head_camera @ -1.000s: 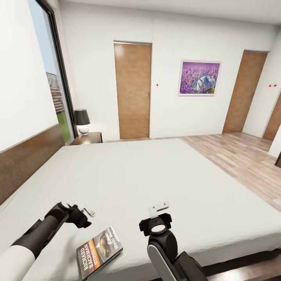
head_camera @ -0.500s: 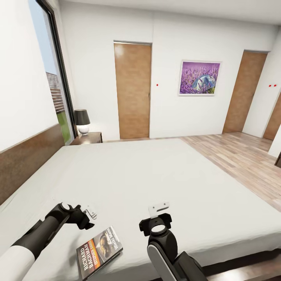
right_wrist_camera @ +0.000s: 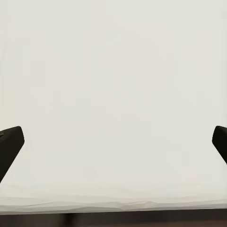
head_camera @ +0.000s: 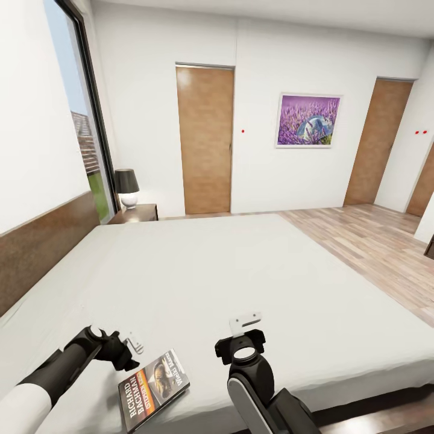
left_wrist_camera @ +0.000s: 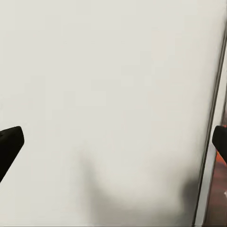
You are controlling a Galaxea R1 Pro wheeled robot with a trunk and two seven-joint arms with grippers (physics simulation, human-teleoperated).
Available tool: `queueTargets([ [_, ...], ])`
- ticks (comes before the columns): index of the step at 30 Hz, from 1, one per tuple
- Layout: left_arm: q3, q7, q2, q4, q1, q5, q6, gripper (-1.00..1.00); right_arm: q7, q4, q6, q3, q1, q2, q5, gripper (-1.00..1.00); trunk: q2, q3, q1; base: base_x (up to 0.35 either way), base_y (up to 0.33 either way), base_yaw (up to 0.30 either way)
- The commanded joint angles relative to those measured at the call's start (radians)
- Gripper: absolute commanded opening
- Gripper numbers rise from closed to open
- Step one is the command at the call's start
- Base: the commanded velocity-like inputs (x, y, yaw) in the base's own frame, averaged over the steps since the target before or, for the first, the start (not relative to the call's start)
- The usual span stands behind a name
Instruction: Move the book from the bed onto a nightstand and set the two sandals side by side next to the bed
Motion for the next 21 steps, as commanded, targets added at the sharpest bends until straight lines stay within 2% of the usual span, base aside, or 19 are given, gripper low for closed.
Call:
queueTargets([
  [1,-0.002,-0.004,0.001,0.006,-0.001,-0.005,-0.002,1.0,-0.01,-0.001,0.004,0.001,-0.001,0.0,-0.009,1.0,-0.001,-0.001,0.0,0.0,0.0,0.0],
  [15,0.0,-0.005,0.002,0.061,-0.002,-0.005,-0.032,1.0,-0.009,-0.001,0.005,0.003,-0.001,0.0,-0.01,1.0,-0.001,-0.001,0.0,0.0,0.0,0.0],
  [21,-0.001,-0.005,-0.001,0.081,-0.002,-0.005,-0.035,1.0,-0.01,-0.001,0.005,0.026,-0.001,0.0,-0.009,1.0,-0.001,-0.001,0.0,0.0,0.0,0.0],
])
